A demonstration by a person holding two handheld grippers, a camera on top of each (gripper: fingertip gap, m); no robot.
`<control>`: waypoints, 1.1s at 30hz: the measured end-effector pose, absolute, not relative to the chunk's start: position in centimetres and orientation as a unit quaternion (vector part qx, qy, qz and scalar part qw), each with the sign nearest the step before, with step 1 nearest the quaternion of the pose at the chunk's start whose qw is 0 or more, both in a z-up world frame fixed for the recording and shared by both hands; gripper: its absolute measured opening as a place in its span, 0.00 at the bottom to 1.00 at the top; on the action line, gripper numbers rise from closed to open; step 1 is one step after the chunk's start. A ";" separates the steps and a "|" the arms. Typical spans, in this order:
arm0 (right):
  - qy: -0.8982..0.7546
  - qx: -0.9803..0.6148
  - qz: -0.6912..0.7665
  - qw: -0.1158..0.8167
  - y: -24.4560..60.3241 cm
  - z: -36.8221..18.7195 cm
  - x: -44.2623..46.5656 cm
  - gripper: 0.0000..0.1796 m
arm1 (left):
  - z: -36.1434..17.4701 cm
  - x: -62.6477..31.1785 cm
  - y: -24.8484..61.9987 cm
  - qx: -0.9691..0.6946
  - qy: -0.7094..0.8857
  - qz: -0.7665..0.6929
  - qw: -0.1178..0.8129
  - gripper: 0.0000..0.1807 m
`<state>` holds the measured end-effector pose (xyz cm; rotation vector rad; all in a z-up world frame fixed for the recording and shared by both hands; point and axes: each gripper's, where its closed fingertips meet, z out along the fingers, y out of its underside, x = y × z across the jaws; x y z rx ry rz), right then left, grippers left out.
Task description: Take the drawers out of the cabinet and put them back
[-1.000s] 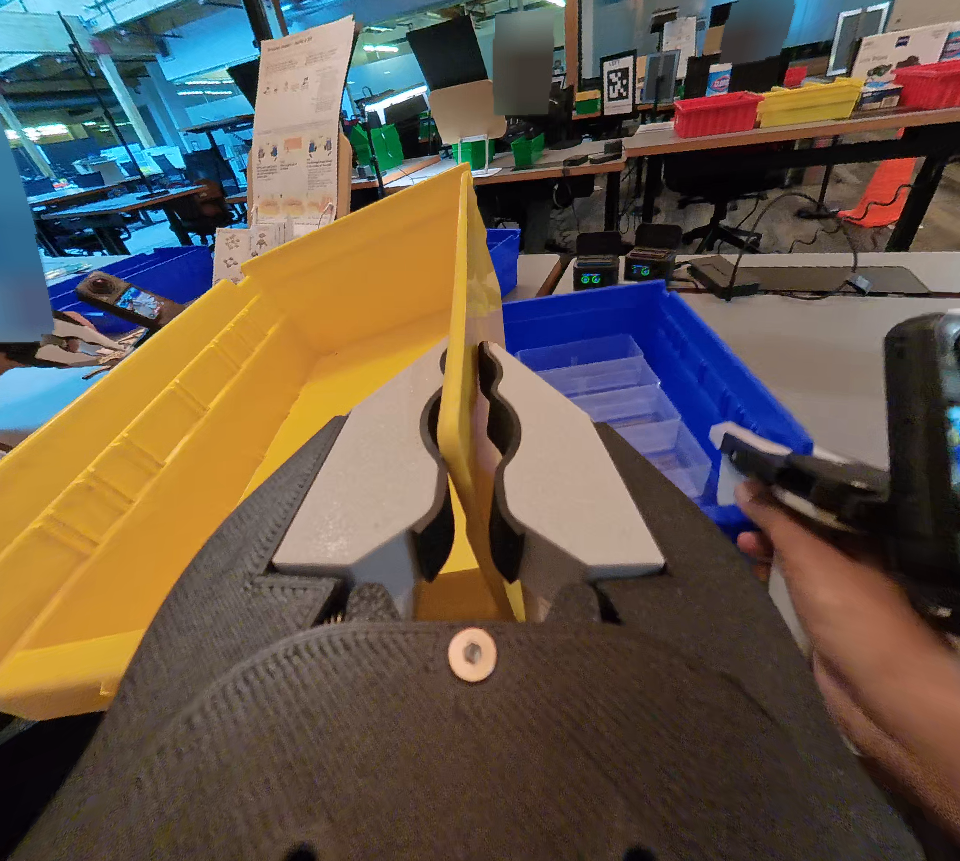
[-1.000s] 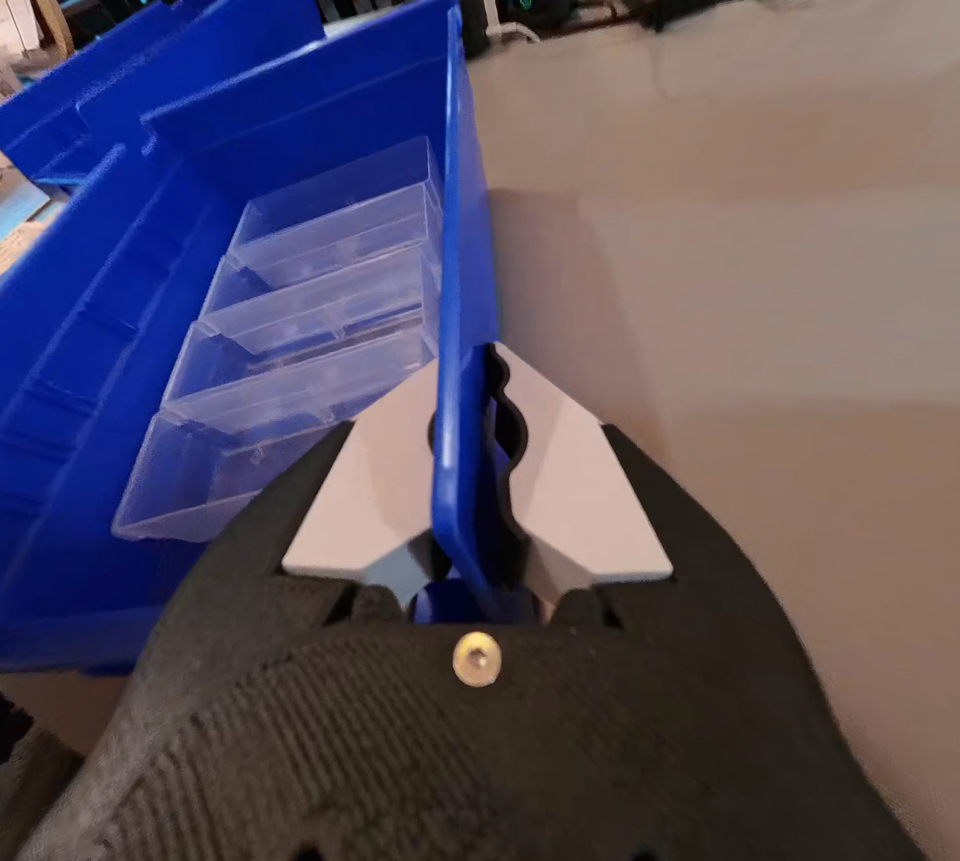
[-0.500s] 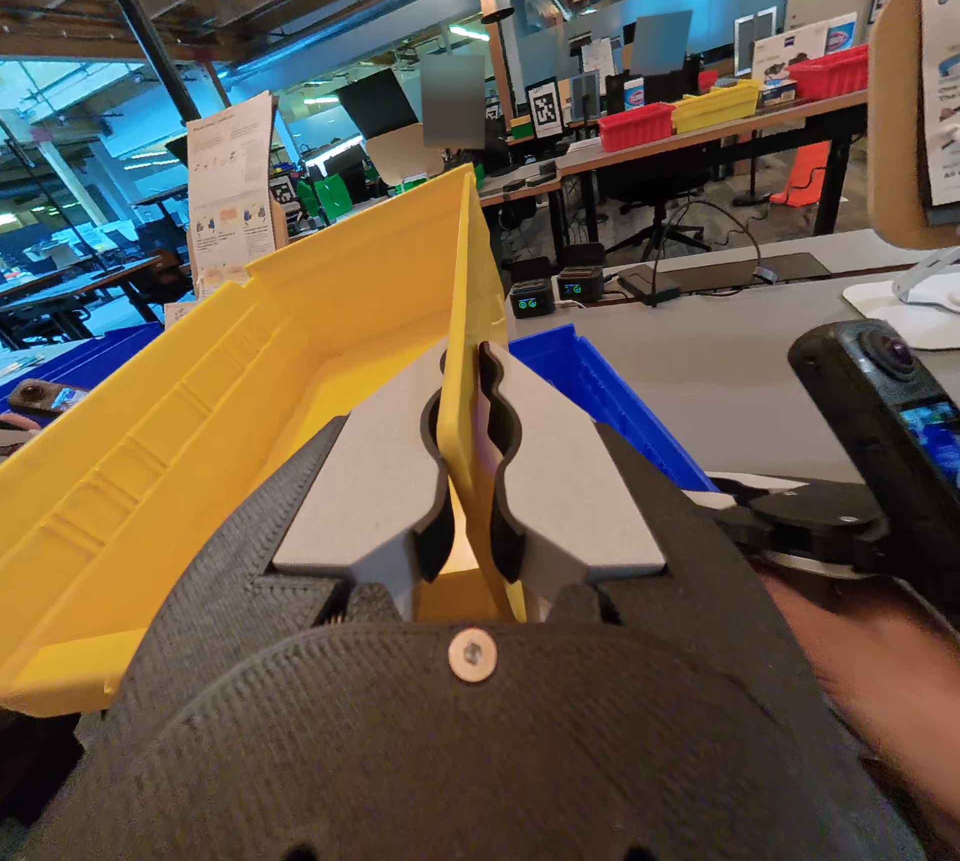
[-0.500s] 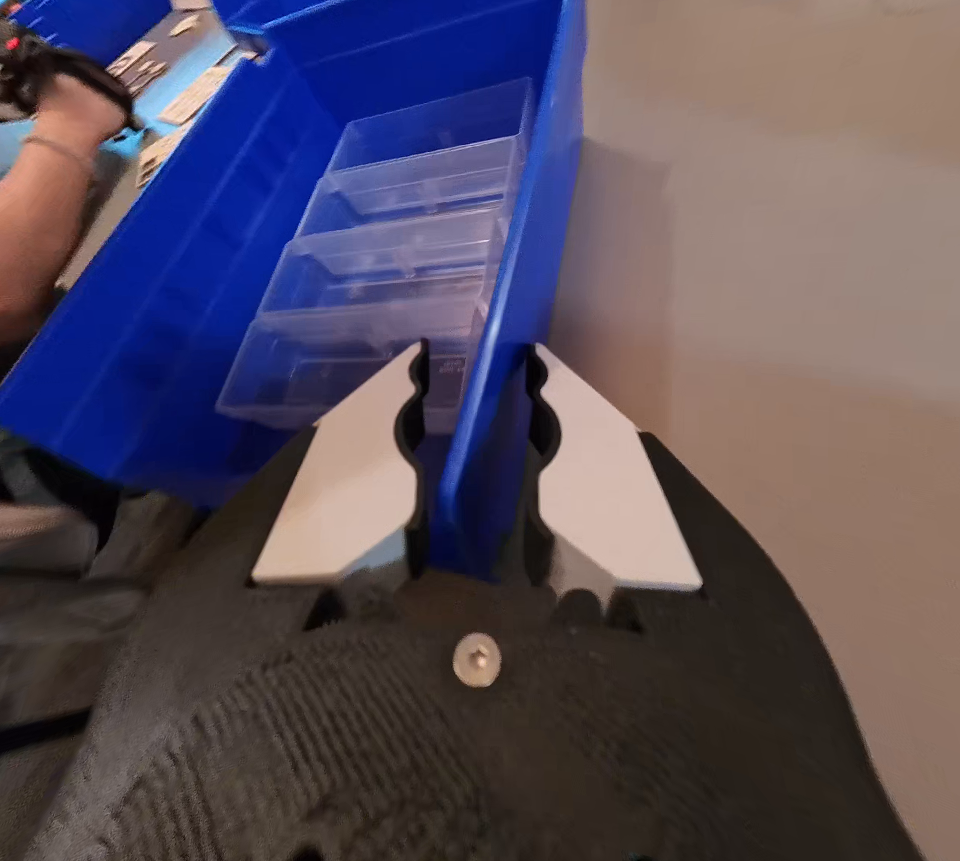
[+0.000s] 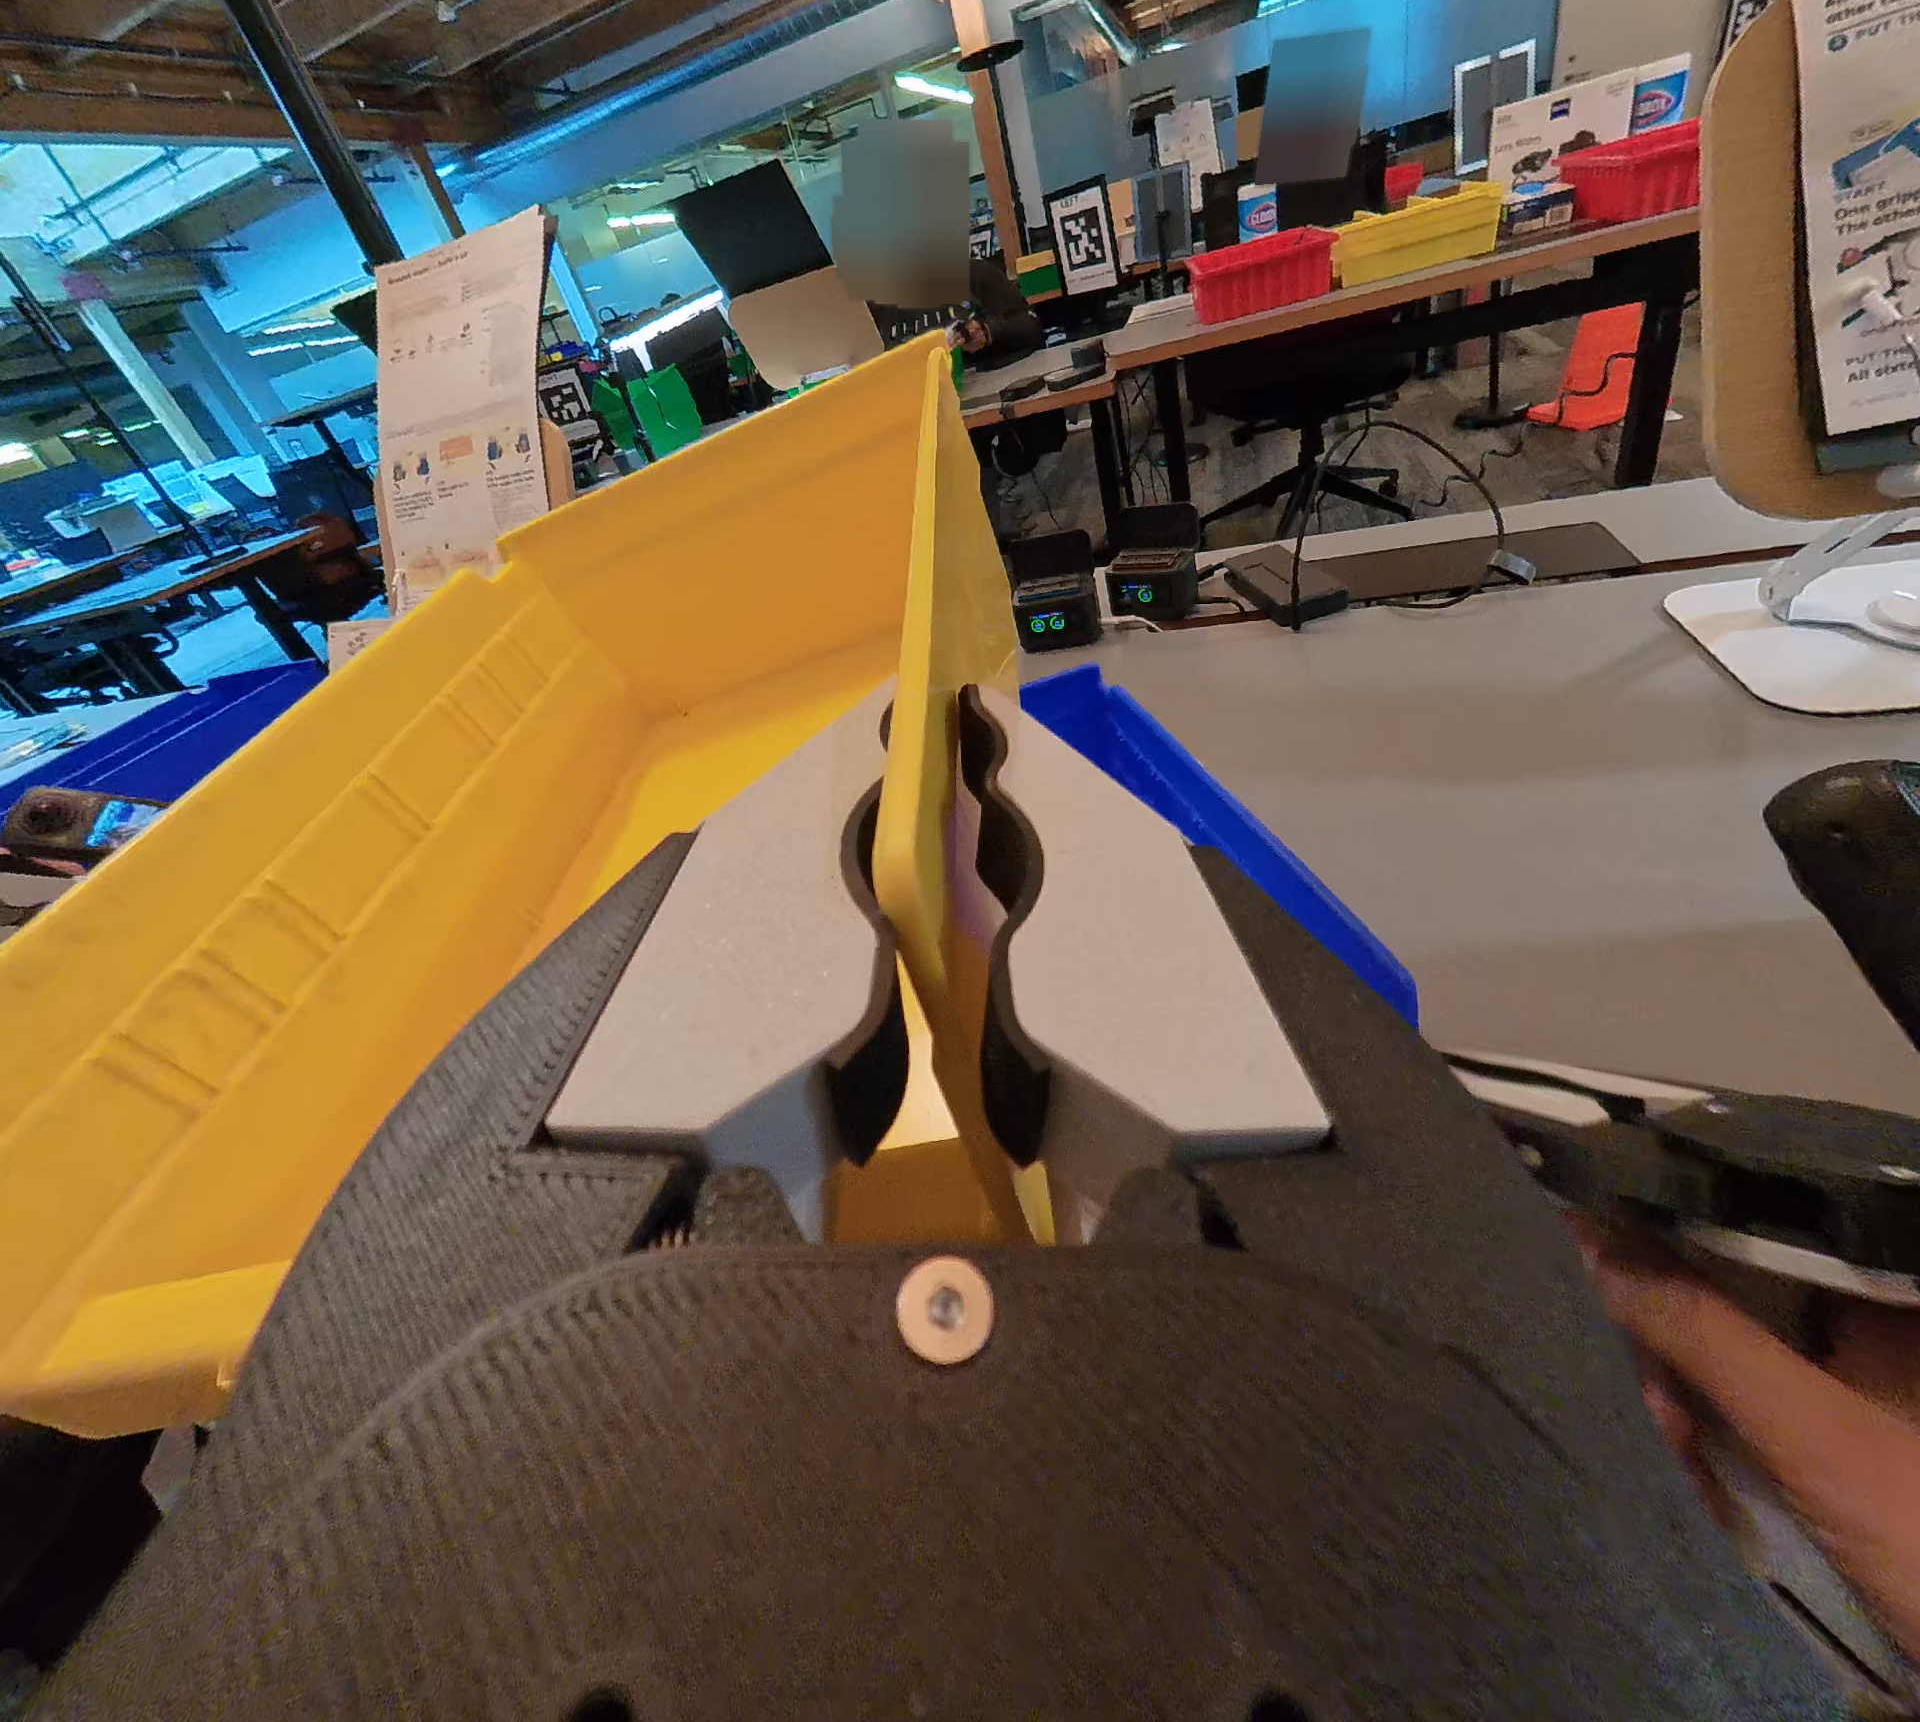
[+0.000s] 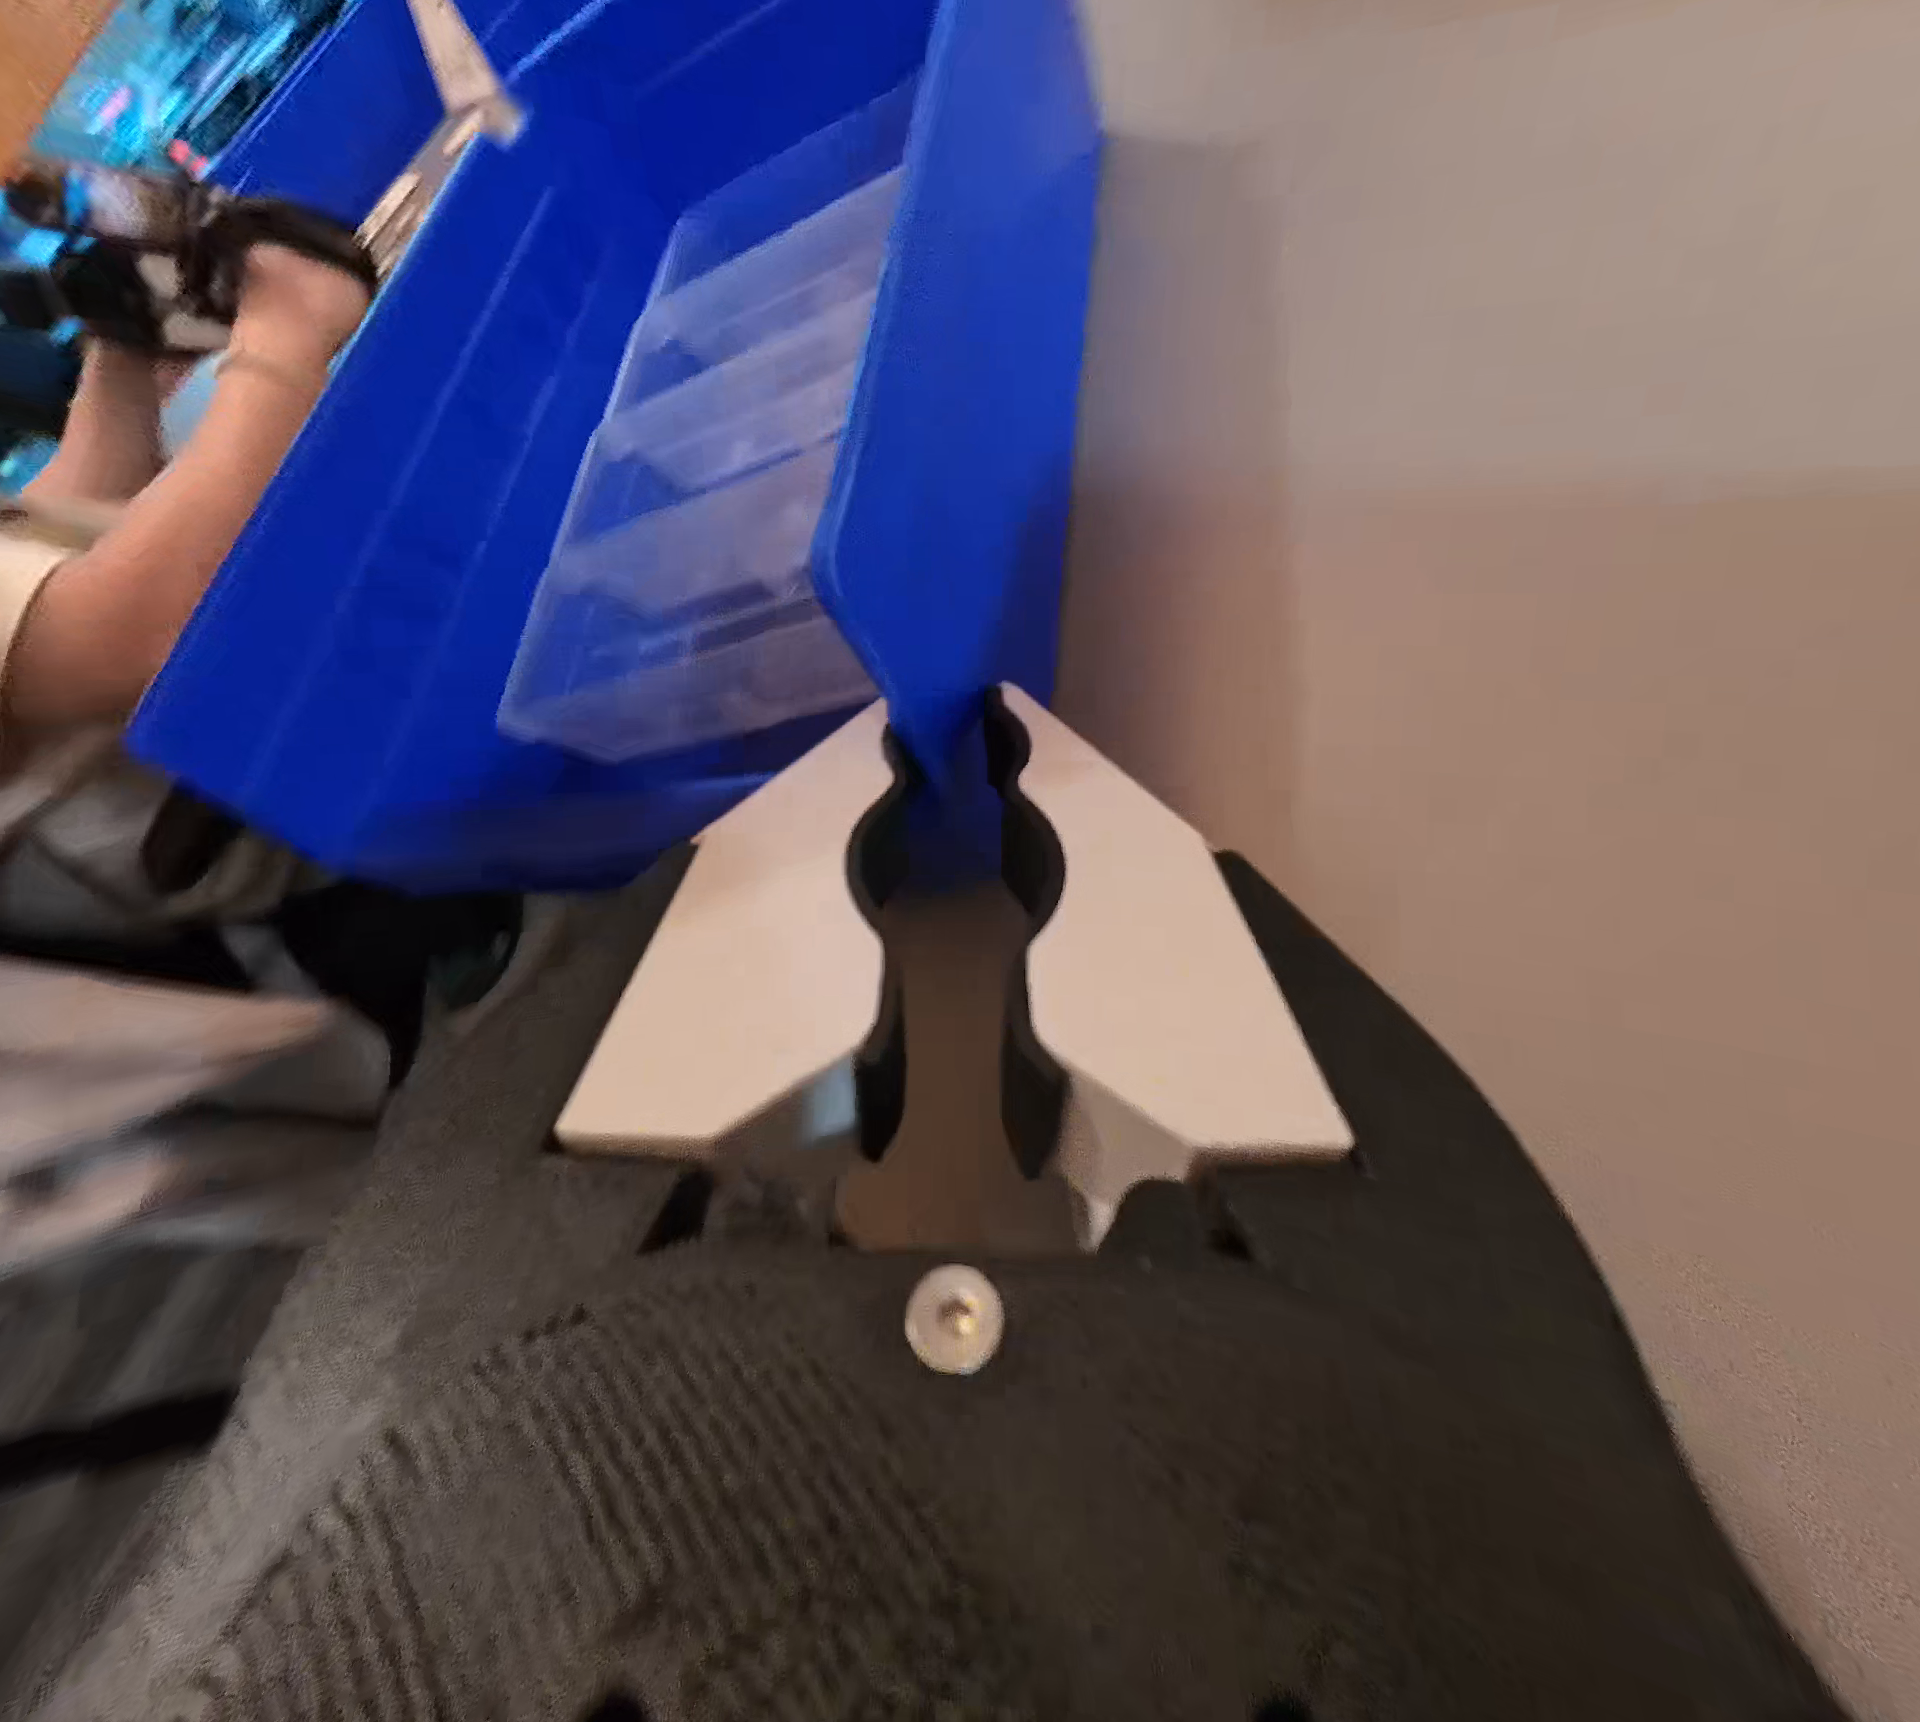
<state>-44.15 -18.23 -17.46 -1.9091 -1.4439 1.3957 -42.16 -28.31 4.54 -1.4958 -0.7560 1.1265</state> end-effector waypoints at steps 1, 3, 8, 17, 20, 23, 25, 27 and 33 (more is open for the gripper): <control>-0.496 -0.684 0.495 0.203 -17.4 -17.5 -44.8 0.04 | 4.7 -42.1 -28.4 -0.626 -0.316 0.474 0.533 0.01; -0.459 -0.700 0.498 0.228 -15.3 -17.5 -45.9 0.03 | 4.9 -41.9 -28.7 -0.623 -0.316 0.477 0.534 0.01; -0.407 -0.717 0.516 0.232 -11.0 -17.4 -47.0 0.05 | 5.0 -41.9 -29.6 -0.617 -0.321 0.482 0.533 0.01; -0.329 -0.739 0.523 0.269 -8.1 -17.2 -45.6 0.05 | 5.1 -41.5 -28.7 -0.621 -0.316 0.474 0.539 0.01; -0.339 -0.732 0.530 0.262 -9.9 -17.0 -44.8 0.06 | 5.1 -41.5 -28.2 -0.622 -0.312 0.473 0.540 0.01; -0.378 -0.712 0.530 0.263 -12.9 -17.0 -44.2 0.07 | 4.9 -41.5 -27.4 -0.631 -0.304 0.475 0.533 0.01; -0.426 -0.691 0.514 0.279 -14.7 -17.0 -44.5 0.07 | 4.8 -41.2 -26.9 -0.635 -0.297 0.475 0.532 0.01; -0.462 -0.672 0.505 0.284 -16.3 -17.0 -44.8 0.09 | 4.9 -40.9 -26.7 -0.635 -0.295 0.472 0.536 0.01; -0.547 -0.602 0.532 0.235 -19.2 -15.3 -43.7 0.24 | 5.4 -40.4 -26.5 -0.632 -0.286 0.477 0.540 0.01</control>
